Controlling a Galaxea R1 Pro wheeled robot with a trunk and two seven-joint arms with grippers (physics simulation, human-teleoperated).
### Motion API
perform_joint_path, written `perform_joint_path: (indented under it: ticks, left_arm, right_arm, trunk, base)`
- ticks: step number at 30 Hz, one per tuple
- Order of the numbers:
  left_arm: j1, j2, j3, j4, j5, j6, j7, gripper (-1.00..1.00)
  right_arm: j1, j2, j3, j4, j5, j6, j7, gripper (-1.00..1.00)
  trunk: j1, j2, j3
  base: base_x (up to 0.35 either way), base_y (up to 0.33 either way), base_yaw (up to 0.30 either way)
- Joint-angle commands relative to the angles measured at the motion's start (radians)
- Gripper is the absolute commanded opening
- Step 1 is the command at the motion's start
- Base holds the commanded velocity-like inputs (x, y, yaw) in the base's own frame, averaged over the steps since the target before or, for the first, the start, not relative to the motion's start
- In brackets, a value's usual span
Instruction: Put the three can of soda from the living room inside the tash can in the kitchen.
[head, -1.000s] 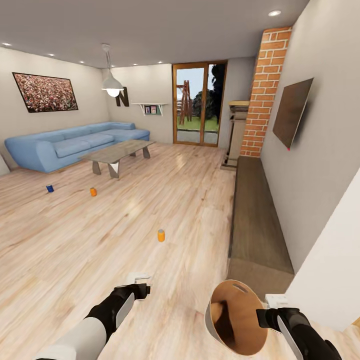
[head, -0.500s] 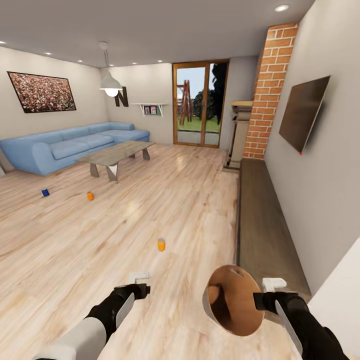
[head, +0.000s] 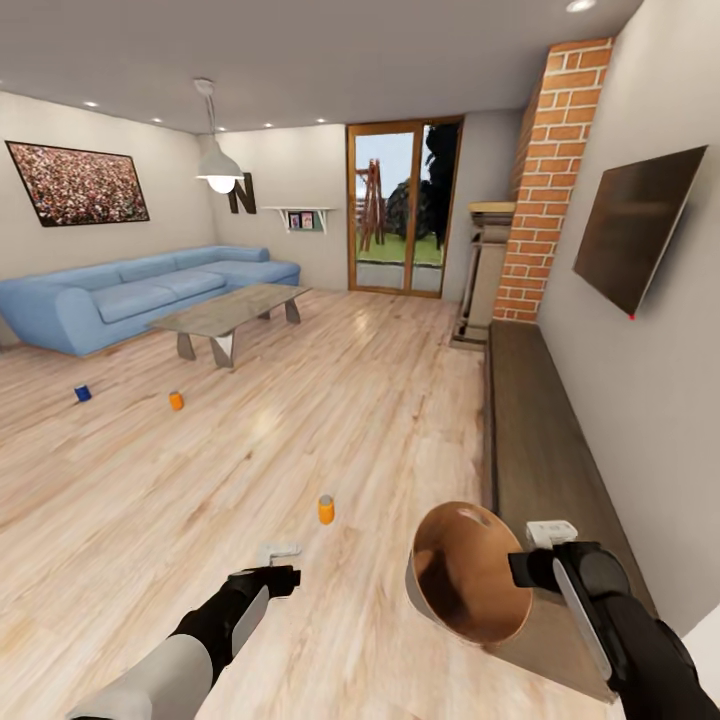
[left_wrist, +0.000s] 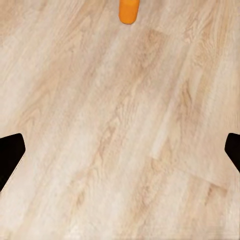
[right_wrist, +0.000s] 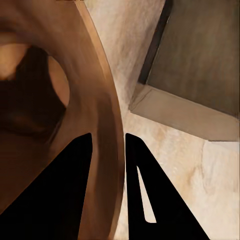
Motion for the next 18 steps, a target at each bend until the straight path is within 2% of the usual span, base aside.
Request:
perform_joint_path:
  ticks: [1,9,18]
  left_arm:
    - [0.0,0.0,0.0,0.0,0.0,0.0,0.0,1.0]
    - [0.0,0.0,0.0,0.0,-0.001,-0.001,0.0,1.0]
    - [0.0,0.0,0.0,0.0,-0.001,-0.001,0.0,1.0]
  right_arm:
    - [0.0,0.0,0.0,-0.013,-0.026,0.0,0.001,-1.0]
    - [0.0,-0.001,-0.001,-0.034,0.029,0.0,0.0,-1.0]
    - [0.001,-0.004,-0.001,-0.058,0.038,0.0,0.0,-1.0]
  trunk:
    - [0.0,0.0,0.0]
    - [0.0,0.0,0.0]
    - [0.0,0.0,0.0]
  base:
    - [0.317,0.079,0.0]
    - [0.317,0.079,0.0]
    - [0.317,0.08,0.0]
